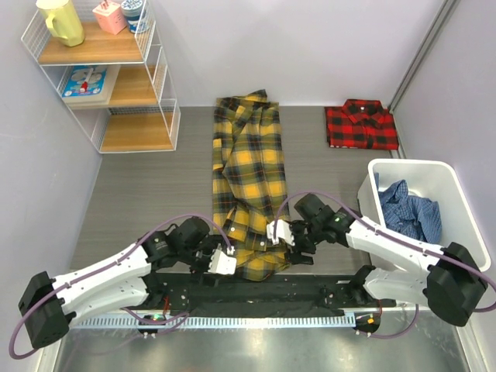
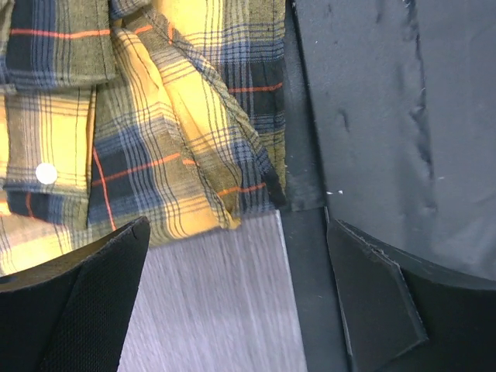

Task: Fold and stack the long sleeve shirts
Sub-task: Fold the shirt

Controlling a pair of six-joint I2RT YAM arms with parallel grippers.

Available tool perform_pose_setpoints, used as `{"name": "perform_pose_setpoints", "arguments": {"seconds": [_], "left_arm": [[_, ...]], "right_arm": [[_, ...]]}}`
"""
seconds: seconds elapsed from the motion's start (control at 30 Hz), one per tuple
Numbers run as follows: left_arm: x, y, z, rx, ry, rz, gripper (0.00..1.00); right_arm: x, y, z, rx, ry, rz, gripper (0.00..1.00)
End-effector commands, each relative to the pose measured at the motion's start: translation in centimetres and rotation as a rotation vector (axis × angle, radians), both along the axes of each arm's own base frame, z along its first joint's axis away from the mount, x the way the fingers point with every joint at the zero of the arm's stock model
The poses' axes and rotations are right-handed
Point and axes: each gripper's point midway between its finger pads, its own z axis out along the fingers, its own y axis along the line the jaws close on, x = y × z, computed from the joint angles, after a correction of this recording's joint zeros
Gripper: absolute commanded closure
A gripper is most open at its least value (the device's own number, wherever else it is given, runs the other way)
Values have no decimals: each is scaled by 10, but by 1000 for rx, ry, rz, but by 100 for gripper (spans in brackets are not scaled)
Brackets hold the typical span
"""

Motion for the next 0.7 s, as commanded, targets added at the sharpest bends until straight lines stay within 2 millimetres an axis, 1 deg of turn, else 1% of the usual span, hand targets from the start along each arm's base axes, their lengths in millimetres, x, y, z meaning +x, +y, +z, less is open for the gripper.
{"name": "perform_pose_setpoints", "arguments": {"seconds": [0.0, 0.03, 0.07, 0.13, 0.17, 0.2, 0.23, 0.27, 0.3, 0.33, 0.37, 0.4, 0.43, 0.5, 0.53, 0.57, 0.6, 0.63, 0.67], "left_arm": [[6, -16, 4, -69, -92, -107, 7], [6, -17, 7, -73, -92, -106, 8], [7, -17, 11, -79, -99, -98, 8], [5, -15, 19, -95, -101, -93, 9], [4, -16, 22, -105, -102, -92, 9], [6, -19, 29, -134, -119, -80, 9], [15, -30, 47, -210, -139, -23, 11], [19, -34, 54, -234, -149, -2, 14], [20, -38, 60, -252, -150, -5, 17], [21, -41, 56, -234, -135, -14, 23], [27, -47, 65, -250, -150, -11, 26], [30, -51, 65, -250, -158, -16, 28], [35, -55, 65, -245, -180, -36, 33], [44, -70, 60, -262, -205, -65, 38], [46, -75, 58, -270, -207, -78, 39], [48, -81, 46, -247, -206, -107, 41], [54, -89, 50, -264, -229, -120, 44], [59, -93, 47, -260, -241, -128, 46], [63, -97, 38, -236, -246, -148, 46]], "right_arm": [[23, 30, 8, 84, -161, 29, 27], [24, 32, 10, 87, -157, 17, 28], [32, 37, 22, 100, -167, -10, 32], [38, 45, 35, 121, -139, -73, 34], [44, 53, 53, 169, -132, -88, 35], [45, 56, 58, 188, -94, -124, 36], [48, 59, 64, 208, -78, -139, 36], [52, 64, 74, 240, -64, -152, 36], [63, 60, 75, 248, -16, -228, 37], [69, 59, 76, 257, 14, -260, 37], [80, 58, 84, 280, 31, -295, 37], [91, 50, 88, 302, 61, -339, 37], [98, 48, 86, 298, 94, -373, 37], [104, 47, 81, 288, 144, -392, 38], [105, 50, 71, 268, 197, -412, 41], [110, 54, 71, 271, 217, -418, 42], [111, 59, 70, 276, 250, -417, 42], [118, 66, 64, 269, 293, -438, 45], [121, 69, 63, 271, 312, -443, 46]]}}
